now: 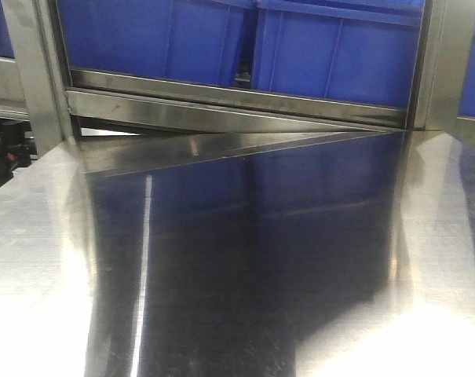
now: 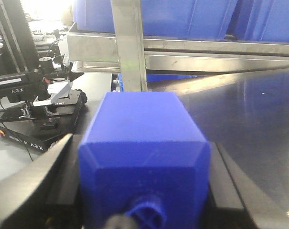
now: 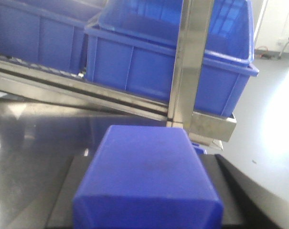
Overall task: Pick and sort blue part to right shelf
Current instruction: 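Drive the base away from the steel table holding both parts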
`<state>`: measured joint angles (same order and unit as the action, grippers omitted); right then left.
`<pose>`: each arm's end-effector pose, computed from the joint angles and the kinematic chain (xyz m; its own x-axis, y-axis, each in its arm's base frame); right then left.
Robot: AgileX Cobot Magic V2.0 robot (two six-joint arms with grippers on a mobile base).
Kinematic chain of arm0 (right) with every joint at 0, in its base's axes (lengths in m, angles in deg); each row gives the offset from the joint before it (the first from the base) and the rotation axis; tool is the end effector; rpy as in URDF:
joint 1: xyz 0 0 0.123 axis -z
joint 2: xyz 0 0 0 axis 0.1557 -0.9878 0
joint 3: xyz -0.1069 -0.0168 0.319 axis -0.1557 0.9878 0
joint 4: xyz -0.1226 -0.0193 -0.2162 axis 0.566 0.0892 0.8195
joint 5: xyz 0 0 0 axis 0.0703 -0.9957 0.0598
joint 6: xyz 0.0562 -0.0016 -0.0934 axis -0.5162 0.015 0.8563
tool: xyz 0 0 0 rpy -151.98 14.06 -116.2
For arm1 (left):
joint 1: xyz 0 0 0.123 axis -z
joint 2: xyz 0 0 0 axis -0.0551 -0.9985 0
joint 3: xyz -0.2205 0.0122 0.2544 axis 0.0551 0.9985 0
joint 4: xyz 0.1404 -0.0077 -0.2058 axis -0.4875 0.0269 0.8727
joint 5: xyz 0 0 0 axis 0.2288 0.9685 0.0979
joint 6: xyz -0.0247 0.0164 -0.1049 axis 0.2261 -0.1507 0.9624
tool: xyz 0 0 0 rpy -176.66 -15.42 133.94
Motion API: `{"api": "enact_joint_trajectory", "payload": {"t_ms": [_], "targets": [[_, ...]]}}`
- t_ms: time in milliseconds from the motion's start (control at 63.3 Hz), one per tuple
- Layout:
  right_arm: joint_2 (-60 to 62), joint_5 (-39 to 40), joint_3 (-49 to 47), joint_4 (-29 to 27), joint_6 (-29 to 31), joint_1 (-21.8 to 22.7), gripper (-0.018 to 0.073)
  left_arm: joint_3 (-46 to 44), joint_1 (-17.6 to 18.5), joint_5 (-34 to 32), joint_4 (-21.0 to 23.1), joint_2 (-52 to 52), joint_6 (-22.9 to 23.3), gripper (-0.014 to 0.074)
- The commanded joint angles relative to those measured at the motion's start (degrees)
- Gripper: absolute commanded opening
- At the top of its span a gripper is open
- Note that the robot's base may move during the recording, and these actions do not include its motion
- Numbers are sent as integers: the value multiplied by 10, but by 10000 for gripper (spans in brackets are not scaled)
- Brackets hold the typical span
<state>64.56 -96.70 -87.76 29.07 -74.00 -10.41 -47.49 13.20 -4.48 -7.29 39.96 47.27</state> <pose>-0.0092 -0.0265 0.2932 -0.0221 -0.0324 -0.9992 -0.1352 0.9904 -0.0291 -0.0091 0.0258 0.2874 -0.1787 0.0639 -0.9818 0.0861 0.9951 0.0491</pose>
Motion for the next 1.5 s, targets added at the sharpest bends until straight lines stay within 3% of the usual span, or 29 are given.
{"api": "enact_joint_trajectory", "payload": {"t_ms": [0,1484], "targets": [[-4,69,-17,19,7,0,248,-15,-1,-52,-9,-7,5,314],[-4,71,-17,19,7,0,248,-15,-1,-52,-9,-7,5,314]]}}
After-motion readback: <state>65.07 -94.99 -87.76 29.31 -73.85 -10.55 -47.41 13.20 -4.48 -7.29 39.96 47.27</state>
